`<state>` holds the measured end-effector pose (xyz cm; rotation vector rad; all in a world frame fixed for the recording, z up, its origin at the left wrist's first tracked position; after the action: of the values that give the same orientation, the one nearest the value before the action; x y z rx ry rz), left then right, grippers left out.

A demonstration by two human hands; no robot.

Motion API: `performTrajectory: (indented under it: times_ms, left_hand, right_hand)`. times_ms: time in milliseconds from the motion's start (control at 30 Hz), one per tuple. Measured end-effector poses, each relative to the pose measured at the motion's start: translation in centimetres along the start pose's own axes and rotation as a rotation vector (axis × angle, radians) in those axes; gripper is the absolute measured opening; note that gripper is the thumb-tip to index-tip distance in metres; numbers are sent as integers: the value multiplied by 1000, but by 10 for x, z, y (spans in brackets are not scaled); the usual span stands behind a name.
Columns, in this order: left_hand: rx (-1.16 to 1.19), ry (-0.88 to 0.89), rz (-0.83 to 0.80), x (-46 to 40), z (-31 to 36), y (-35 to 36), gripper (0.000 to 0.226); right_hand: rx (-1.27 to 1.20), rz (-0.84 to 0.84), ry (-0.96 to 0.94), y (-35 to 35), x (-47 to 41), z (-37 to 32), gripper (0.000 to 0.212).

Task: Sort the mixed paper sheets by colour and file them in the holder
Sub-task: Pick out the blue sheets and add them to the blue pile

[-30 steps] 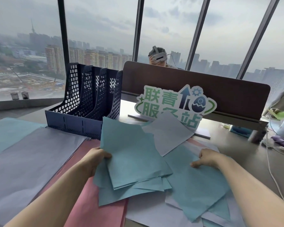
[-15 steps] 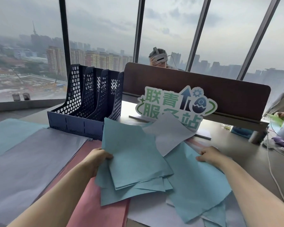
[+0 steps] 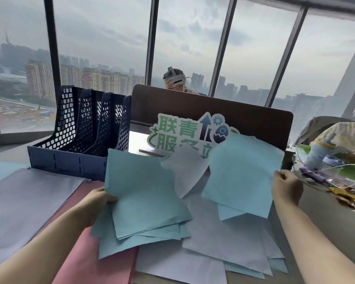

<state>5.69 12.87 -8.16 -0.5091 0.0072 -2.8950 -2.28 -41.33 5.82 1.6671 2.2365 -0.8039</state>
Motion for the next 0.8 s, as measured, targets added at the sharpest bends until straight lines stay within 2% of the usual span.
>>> performTrajectory:
  times_ms: [133,267,367,467,567,667,733,800]
  left_hand:
    - [77,33,-53,10,6,11,30]
    - [164,54,-99,18,14,26,39]
    - [228,65,-111,22,19,34,43]
    - [296,97,-130,26,24,42,38]
    - [379,137,-174,27,27,50,24]
    - [394,172,-211,24,28,55,21]
    - [320,210,-236,24,28,57,32]
    - [260,212,-259,21,25,58,57]
  right_hand:
    - [-183,-13,37,5,-17,-24,27]
    - [-212,-184,26,41,12,-48,10]
    - [-207,-370,38,80,59,-52,14]
    - [-204,-526,108,120,106,-37,23]
    - [-187,-655,192,149,145,-22,30]
    - [-121,-779,206,163,170,-18,25]
    - [-95,-851,193,167,179,-19,13]
    - [-74,-896,186,171,182,-16,10]
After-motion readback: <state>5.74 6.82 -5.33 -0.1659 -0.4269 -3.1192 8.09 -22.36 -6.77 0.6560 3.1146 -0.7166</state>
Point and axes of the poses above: each hand's wrist, its own x-axis away from the middle knuckle, its own y-axis out of the palm, z = x × y, the point moved 9 cm from there along -x, towards the middle knuckle, and after that the axes turned 9 degrees about z, right-handed, at the moved point
